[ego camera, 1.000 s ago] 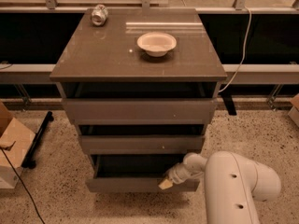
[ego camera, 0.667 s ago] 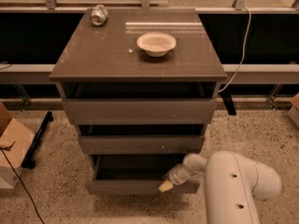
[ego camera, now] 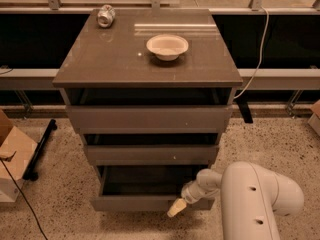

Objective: Open bottom drawer

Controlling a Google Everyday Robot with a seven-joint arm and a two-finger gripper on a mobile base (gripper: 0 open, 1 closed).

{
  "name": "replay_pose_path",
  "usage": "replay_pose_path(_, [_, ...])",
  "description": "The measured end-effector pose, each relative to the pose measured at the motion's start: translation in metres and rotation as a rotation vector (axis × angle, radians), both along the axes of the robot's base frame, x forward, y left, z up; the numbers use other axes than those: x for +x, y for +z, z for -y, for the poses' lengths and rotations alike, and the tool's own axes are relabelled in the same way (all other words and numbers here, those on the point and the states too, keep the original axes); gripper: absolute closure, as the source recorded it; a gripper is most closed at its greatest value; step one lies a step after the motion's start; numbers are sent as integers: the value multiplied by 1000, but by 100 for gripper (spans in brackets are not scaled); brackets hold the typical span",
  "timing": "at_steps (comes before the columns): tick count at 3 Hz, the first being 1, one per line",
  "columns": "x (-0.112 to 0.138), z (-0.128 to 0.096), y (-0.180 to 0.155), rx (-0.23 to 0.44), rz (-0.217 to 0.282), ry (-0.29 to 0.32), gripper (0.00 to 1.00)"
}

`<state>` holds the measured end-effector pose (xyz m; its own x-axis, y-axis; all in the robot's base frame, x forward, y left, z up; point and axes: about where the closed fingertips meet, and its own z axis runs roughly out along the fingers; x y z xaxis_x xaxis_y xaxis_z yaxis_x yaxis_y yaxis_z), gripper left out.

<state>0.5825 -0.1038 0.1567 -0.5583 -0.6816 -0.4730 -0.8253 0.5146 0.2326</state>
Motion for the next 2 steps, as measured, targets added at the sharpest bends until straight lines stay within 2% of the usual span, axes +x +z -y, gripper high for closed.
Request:
replay_pose_path(1, [-49,-11,-14,23,-131,-46,0])
replay_pose_path(2, [-46,-11,-7,24,-131,-46,0])
